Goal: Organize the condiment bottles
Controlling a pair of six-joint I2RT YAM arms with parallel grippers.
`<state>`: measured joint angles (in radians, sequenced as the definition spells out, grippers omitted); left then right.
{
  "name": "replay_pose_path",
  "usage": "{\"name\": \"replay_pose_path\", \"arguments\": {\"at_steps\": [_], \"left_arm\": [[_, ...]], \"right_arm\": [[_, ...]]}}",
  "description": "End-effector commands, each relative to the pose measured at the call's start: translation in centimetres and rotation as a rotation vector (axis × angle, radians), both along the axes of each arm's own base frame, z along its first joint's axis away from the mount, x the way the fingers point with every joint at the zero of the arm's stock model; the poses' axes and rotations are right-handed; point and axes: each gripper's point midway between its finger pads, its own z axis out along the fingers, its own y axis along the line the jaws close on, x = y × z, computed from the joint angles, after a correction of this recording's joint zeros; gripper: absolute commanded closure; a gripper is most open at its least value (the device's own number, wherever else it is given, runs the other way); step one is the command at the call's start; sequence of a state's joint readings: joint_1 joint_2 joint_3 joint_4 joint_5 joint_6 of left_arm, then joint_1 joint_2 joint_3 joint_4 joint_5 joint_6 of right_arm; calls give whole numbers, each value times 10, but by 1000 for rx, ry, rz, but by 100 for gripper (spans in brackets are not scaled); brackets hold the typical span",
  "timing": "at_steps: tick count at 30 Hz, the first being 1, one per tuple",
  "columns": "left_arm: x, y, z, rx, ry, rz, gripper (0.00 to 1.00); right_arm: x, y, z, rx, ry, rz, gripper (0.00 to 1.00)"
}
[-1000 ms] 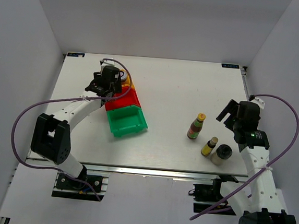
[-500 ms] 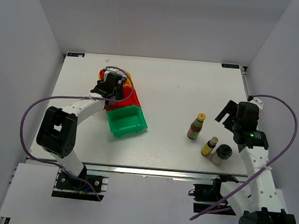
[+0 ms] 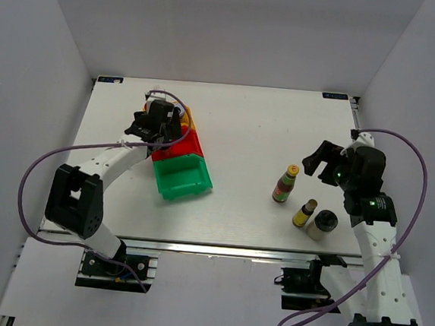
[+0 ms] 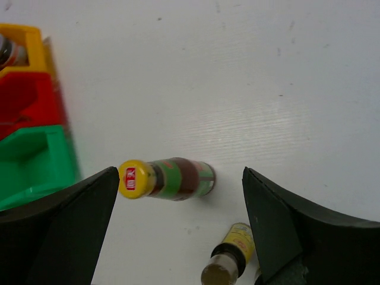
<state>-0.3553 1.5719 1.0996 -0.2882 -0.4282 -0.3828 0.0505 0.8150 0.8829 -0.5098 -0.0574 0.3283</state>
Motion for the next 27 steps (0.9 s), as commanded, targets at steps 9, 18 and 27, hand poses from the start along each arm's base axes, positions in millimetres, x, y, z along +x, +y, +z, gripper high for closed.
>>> {"name": "replay_pose_path", "arguments": {"at_steps": [9,18,27], "left_arm": [[-48,2,103,-190,-180,-2,2],[-97,19,86,-264,-140,86,2],[-101,17,68,-260,-108,76,2]], "right_arm": [[5,55,-4,-123,44,199,11],[14,50,-42,-205,185,75,11],[10,56,-62,-208,205,112,21]]}}
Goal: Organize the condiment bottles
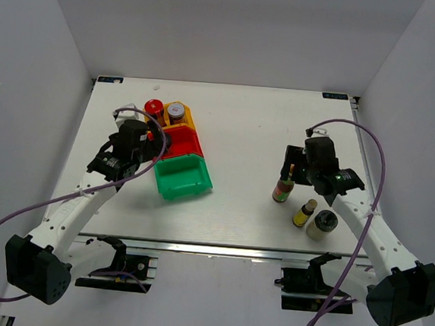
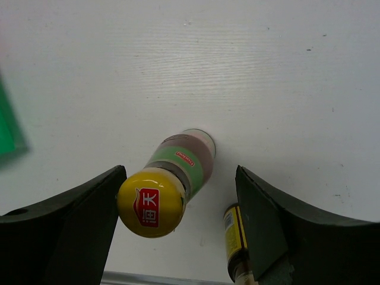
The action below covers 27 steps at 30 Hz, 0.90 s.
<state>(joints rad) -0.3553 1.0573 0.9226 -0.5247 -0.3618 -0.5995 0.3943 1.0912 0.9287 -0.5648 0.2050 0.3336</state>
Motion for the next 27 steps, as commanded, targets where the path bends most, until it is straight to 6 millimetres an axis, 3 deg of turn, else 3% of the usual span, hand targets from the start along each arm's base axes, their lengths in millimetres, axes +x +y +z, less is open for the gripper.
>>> {"name": "replay_pose_path", "arguments": {"at_steps": [1,10,15,22,26,27], "left_arm": [[-1,-1,-2,-10,0,-2,2],[-1,0,-5,-7,-3,-1,2],[-1,0,-5,-6,-5,0,2],[-3,2,-7,1,-5,3,2],[-4,3,-6,2,-8,6,2],[-4,3,-6,0,-10,6,2]], "right_arm": [[4,1,3,7,-33,-6,21],[-4,6,-14,-16,9,12,23],[0,5,-12,-16,-17,-4,36],[9,5,-16,-39,-39,5,35],[9,3,-16,-41,-36,-18,46],[9,3,-15,-37,-37,-14,54]]}}
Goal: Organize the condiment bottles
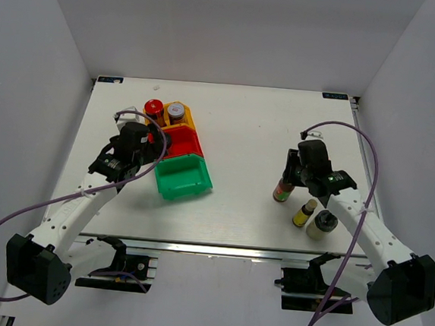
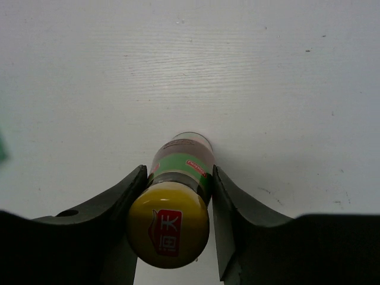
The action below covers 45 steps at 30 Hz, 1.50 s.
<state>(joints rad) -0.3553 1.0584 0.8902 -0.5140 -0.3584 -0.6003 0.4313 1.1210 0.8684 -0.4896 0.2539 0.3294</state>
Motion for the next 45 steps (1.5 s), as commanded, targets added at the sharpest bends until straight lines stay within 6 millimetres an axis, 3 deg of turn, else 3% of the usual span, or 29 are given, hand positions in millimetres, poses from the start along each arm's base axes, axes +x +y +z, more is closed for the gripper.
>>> {"name": "replay_pose_path", "arguments": {"at_steps": [1,6,9,13,14,16,17,20,21,23,24,26,27,31,35,45], "left_arm": [[-2,3,5,-1,-29,10,2],[-3,3,7,-8,-38,11,2],[-4,4,7,-11,-41,18,2],[-6,10,8,-9,-42,48,2],[-7,11,8,-15,-42,62,2],[-9,14,9,-12,-49,77,2],[-9,15,10,-17,-54,84,2],[-11,15,13,-29,-75,83,2],[-11,14,13,-34,-76,80,2],[-12,14,15,-42,-80,86,2],[-13,15,14,-42,-78,89,2],[-14,18,14,-49,-83,112,2],[-15,19,15,-50,-85,120,2],[-18,26,16,-49,-91,165,2],[-23,36,15,-39,-80,225,2],[-28,41,19,-73,-117,263,2]], "right_arm": [[5,-1,8,8,-45,-18,57],[3,10,18,57,-69,22,74],[5,23,37,76,-109,77,84],[10,48,79,109,-202,169,89],[11,59,98,127,-244,200,90],[12,76,115,159,-285,254,100],[10,94,131,175,-323,323,100],[9,128,141,155,-342,408,100],[4,145,158,152,-379,437,100],[6,172,158,136,-378,481,100],[0,191,176,168,-411,528,100],[-3,220,175,182,-402,582,100],[-3,231,190,204,-433,598,100],[1,278,195,234,-463,655,100],[3,312,192,251,-469,686,100],[-4,374,165,216,-469,783,100]]}}
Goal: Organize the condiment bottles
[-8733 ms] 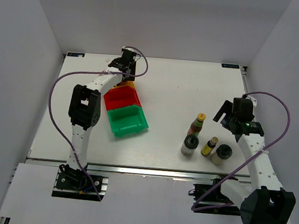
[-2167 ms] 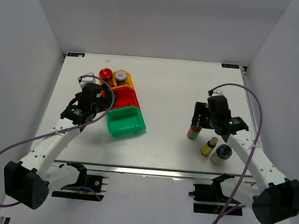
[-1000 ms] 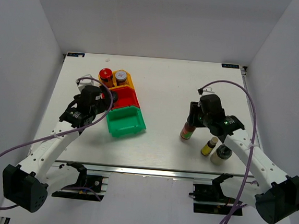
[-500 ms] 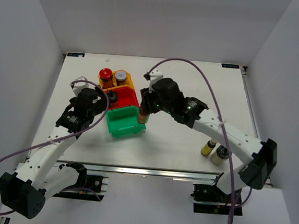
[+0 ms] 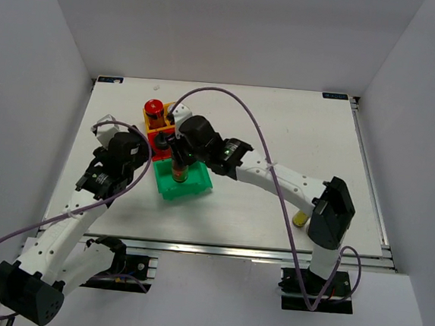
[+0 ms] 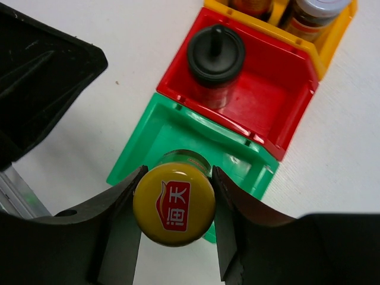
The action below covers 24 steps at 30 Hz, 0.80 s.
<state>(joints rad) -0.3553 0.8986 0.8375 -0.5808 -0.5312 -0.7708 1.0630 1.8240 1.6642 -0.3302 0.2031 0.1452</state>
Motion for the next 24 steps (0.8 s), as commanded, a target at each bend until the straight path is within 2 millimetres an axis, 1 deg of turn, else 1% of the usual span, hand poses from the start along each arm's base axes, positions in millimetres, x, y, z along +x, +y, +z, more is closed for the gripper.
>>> {"name": "replay_pose_path", "arguments": {"at_steps": [1,3,9,12,16,17,19,20,23,24], "left_arm": [[-5,6,3,-17,-27,37,2],[-7,7,0,-18,-21,40,2],[-12,13,0,-35,-24,90,2],[-14,15,4,-45,-35,107,2],[-16,16,5,-56,-48,111,2],[-17,16,5,-58,-51,110,2],[-17,15,5,-60,-53,105,2],[-18,16,5,-59,-51,107,2],[-18,16,4,-59,-47,106,2],[-18,16,4,-58,-47,106,2]], "right_arm": [[6,35,77,207,-154,26,100],[4,43,74,213,-159,31,100],[-1,64,44,180,-143,41,100],[1,66,36,159,-158,23,96],[0,66,19,138,-130,11,83],[-1,67,17,137,-125,11,75],[-2,66,13,138,-115,9,71],[-4,67,12,136,-109,17,63],[-9,69,11,143,-89,39,50],[-11,69,12,146,-83,45,47]]}}
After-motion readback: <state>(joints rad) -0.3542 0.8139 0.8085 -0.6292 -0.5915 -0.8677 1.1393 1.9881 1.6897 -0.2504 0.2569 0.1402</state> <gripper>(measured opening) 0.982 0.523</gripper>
